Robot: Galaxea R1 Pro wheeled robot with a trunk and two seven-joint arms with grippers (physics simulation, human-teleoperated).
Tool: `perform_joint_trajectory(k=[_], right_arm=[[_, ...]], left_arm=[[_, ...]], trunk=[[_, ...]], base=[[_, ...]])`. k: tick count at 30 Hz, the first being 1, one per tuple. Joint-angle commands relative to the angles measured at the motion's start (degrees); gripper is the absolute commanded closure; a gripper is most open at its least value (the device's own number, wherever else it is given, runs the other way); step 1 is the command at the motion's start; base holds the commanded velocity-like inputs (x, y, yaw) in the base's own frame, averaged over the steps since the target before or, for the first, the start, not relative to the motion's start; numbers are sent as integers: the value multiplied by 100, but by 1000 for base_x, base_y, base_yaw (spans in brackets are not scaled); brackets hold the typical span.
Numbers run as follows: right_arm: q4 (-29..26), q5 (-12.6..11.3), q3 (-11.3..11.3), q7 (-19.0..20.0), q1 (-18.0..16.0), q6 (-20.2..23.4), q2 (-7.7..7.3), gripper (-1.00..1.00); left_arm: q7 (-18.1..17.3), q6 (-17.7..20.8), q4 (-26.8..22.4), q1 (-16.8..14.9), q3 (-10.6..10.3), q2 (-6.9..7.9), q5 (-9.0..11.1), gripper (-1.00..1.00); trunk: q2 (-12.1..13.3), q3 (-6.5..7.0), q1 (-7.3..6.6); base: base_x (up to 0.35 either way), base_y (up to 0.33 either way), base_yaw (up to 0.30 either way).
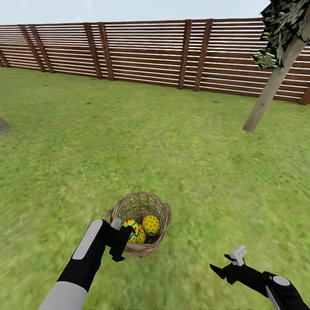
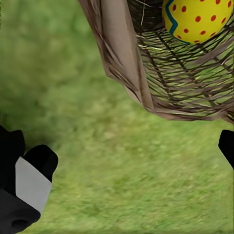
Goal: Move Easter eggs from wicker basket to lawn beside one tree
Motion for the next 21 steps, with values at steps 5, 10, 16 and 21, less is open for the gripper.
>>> perform_joint_trajectory(k=[5, 10, 16, 21], right_arm=[[-9, 24, -10, -60, -3, 35, 3, -100], [-9, 24, -5, -94, -3, 31, 3, -100], [-17, 24, -5, -97, -3, 26, 3, -100], [-16, 24, -5, -97, -3, 26, 3, -100]], left_arm=[[34, 58, -6, -2, 4, 6, 0, -100], [34, 60, 21, -1, 4, 16, 0, -100], [41, 60, 57, -1, 4, 20, 0, -100], [60, 49, 66, 1, 4, 9, 0, -100]], trunk=[[-164, -121, 88], [-164, -165, 88], [-164, -179, 88], [-164, -180, 88]], base=[[0, 0, 0], [47, 0, 0], [286, 0, 0], [99, 0, 0]])
